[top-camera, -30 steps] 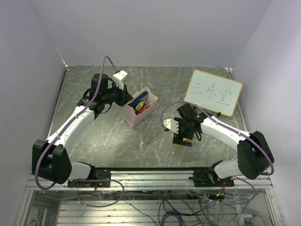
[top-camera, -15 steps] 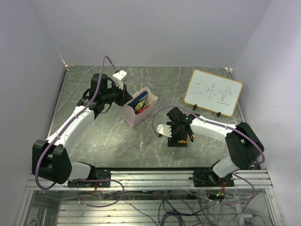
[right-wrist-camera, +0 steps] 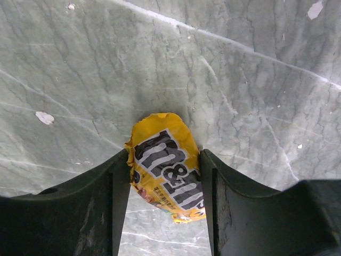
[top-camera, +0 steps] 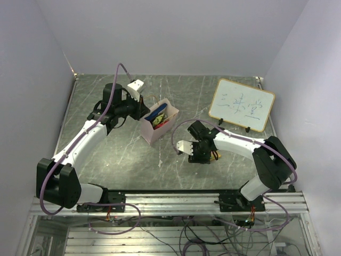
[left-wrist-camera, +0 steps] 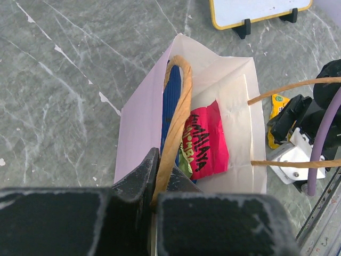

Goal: Place the snacks into the paper bag
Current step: Pick up the snack from the center of the board, then place the snack in the paper bag.

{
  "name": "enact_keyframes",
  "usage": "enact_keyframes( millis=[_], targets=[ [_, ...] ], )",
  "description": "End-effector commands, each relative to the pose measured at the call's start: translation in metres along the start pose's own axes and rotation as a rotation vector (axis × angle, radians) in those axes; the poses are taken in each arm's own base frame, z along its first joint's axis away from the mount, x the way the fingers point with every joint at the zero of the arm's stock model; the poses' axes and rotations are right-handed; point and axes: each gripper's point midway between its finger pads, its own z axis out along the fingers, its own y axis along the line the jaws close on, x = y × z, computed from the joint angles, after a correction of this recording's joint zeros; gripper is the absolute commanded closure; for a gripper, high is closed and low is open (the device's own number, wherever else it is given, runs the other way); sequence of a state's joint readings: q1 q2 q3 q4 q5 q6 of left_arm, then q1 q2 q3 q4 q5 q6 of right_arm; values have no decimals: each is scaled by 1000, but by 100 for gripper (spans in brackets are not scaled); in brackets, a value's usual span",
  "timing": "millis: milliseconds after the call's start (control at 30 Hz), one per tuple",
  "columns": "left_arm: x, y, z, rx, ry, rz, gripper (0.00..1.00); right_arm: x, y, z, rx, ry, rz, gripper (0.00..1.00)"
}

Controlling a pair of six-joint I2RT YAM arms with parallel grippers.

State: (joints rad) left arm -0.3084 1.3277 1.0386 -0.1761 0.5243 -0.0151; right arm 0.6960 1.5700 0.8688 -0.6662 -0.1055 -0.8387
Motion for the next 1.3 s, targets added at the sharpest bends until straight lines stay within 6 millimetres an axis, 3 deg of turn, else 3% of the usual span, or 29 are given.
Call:
enact_keyframes(
  millis=[0,567,800,1000,1267],
  targets=[
    [-18,1,-4,-1,-67,46,93,-16,0,-4,-12,-63,24,50],
    [-19,8,-5,-26,-74,24,93,-60,-4,-50,-17,-262,56,57],
    [-16,9,-2,-30,-76,-1,93,-95,-20,-91,-8,-406,39,58],
    [-21,10,-4,-39,-91,11,93,-108,-39,-142,38,-511,41,59],
    [-22,-1,-3,20,-95,-11,93,-143,-80,-239,210,-733,59,60]
  ],
)
